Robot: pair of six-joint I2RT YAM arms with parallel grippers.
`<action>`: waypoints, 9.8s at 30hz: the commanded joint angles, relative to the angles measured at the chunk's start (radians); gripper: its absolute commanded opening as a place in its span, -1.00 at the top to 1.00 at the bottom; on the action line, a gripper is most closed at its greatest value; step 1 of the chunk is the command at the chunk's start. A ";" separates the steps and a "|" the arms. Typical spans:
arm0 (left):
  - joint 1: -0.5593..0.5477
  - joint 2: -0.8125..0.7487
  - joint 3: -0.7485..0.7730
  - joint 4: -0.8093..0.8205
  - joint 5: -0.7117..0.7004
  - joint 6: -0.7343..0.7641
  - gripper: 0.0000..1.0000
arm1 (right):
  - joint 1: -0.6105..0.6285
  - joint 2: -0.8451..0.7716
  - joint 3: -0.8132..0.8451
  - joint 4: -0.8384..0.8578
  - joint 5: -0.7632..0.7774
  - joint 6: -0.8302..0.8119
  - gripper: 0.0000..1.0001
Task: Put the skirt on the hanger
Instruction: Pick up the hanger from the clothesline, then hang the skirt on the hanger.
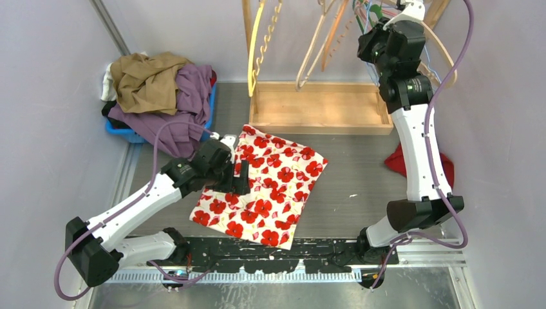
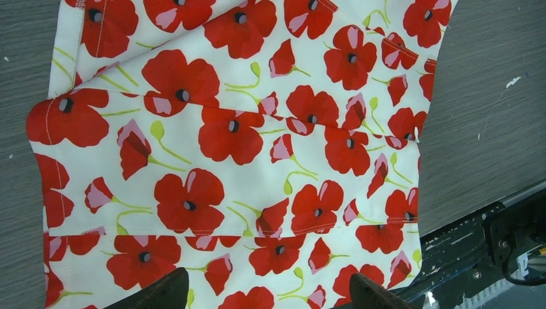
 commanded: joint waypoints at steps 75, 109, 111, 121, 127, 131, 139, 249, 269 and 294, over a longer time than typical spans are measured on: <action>0.000 -0.010 0.075 -0.103 -0.043 -0.049 -0.73 | -0.127 -0.364 -0.358 0.219 -0.067 0.002 0.97; 0.014 0.014 0.016 -0.007 -0.017 0.016 -0.99 | -0.123 -0.258 -0.226 0.359 -0.098 -0.111 0.97; 0.013 0.021 0.018 -0.003 -0.014 0.013 -0.99 | -0.121 -0.284 -0.245 0.321 -0.091 -0.128 0.97; 0.014 0.031 0.034 -0.013 -0.011 0.014 -0.99 | -0.120 -0.449 -0.356 0.259 -0.047 -0.165 0.97; 0.014 0.025 0.039 -0.019 -0.010 0.012 -0.98 | -0.120 -0.463 -0.355 0.243 -0.054 -0.157 0.97; 0.013 0.017 0.036 -0.025 -0.009 0.011 -0.98 | -0.121 -0.462 -0.352 0.194 -0.051 -0.160 0.97; 0.013 0.013 0.039 -0.030 -0.004 0.009 -0.97 | -0.120 -0.445 -0.377 0.099 -0.044 -0.160 0.97; 0.012 -0.289 0.019 -0.316 -0.018 -0.053 -0.68 | 1.784 -0.016 -1.358 1.064 1.165 0.469 0.97; 0.010 -0.300 0.004 -0.304 -0.009 -0.060 -0.68 | 1.785 0.012 -1.182 0.405 1.311 0.929 0.97; 0.000 -0.265 -0.027 -0.247 0.012 -0.071 -0.68 | 1.866 0.109 -1.105 -0.155 1.391 1.448 0.97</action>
